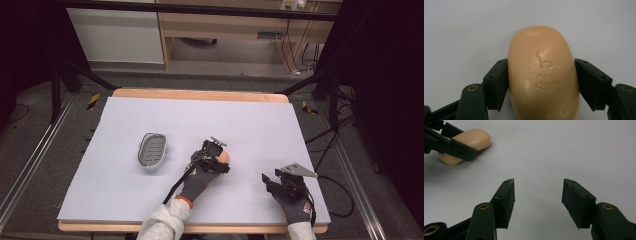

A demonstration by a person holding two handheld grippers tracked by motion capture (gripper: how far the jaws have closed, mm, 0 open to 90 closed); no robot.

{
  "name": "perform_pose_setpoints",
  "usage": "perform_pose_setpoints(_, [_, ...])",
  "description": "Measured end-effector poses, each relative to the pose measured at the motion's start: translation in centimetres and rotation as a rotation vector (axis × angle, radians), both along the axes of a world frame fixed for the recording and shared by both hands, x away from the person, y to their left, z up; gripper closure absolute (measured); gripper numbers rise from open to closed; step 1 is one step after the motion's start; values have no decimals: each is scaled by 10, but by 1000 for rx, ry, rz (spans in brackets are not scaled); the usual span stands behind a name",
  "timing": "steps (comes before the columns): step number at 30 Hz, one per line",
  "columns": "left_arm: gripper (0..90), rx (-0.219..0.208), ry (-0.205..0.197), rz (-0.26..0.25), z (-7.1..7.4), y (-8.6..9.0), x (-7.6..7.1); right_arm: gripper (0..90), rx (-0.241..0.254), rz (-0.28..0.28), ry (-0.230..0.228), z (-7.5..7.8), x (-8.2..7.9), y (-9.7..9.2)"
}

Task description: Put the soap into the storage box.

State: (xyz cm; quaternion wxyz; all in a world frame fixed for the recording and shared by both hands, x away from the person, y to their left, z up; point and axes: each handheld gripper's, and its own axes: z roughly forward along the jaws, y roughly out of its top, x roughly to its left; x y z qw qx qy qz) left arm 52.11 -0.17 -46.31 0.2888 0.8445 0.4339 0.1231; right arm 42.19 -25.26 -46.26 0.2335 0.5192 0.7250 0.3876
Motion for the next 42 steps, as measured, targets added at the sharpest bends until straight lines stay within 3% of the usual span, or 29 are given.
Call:
perform_pose_setpoints(7, [309, -20, -19, -12, 12, 7, -6, 437, -3, -3, -3, -1, 0, -2])
perform_pose_setpoints(18, [312, -53, -60, -8, 37, 33, -16, 438, -4, -4, -1, -1, 0, -1])
perform_pose_setpoints(42, [315, -86, -120, 61, 70, 100, -27, 437, -18, 1, 2, -1, 0, 2])
